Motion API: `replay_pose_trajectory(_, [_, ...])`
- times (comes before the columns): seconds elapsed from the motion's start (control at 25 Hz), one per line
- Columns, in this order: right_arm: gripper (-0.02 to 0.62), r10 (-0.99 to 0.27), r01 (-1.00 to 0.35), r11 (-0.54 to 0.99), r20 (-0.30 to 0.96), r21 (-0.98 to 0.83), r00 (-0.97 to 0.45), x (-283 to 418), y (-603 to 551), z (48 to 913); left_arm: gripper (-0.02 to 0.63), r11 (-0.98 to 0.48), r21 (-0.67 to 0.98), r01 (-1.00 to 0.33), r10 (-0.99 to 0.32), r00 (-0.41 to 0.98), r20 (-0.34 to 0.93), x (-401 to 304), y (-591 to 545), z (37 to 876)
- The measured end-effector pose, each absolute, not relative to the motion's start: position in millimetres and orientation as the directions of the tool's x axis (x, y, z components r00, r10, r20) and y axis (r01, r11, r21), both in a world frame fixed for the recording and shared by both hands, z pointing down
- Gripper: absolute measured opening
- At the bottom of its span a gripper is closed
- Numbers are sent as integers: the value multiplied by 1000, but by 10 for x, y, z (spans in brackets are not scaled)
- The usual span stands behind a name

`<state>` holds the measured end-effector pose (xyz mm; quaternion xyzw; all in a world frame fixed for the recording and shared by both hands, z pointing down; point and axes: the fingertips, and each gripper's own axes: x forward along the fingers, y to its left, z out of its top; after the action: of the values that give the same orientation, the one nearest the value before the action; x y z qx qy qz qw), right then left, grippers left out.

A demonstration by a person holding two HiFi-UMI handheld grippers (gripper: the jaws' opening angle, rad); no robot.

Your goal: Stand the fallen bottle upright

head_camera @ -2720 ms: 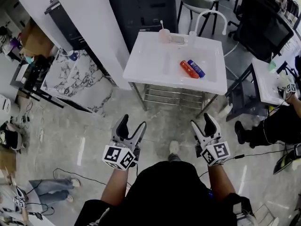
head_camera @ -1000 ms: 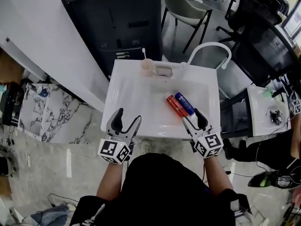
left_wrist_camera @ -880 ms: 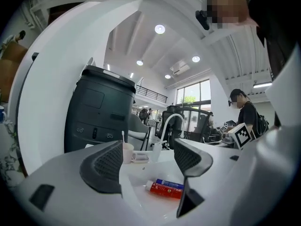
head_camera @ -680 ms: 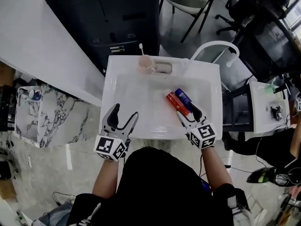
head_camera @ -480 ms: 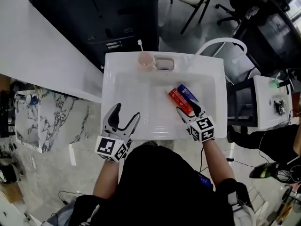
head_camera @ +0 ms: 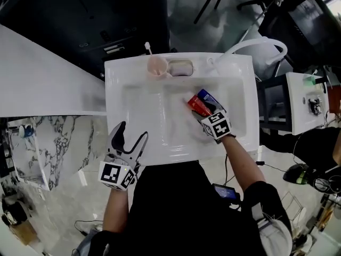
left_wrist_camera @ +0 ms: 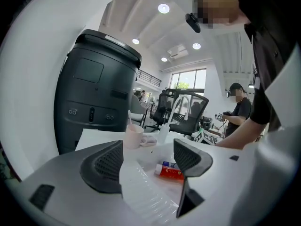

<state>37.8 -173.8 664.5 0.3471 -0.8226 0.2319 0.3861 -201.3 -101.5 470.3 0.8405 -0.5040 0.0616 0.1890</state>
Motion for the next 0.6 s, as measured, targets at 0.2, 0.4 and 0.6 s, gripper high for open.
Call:
replay_pose_trajectory(0.2, [278, -341, -739, 672, 867, -45, -363, 447, -1722, 6994, 347, -392, 291, -873, -825, 473, 309, -2090, -933, 4804])
replay_pose_trajectory(0.4, [284, -290, -708, 706, 909, -8, -299, 479, -1735, 7244, 347, -360, 328, -873, -807, 468, 360, -2046, -856, 5026])
replay_pose_trajectory(0.6, [287, -255, -676, 737, 930, 10, -264, 476, -1760, 7425, 345, -332, 357, -873, -801, 461, 383, -2005, -897, 5099])
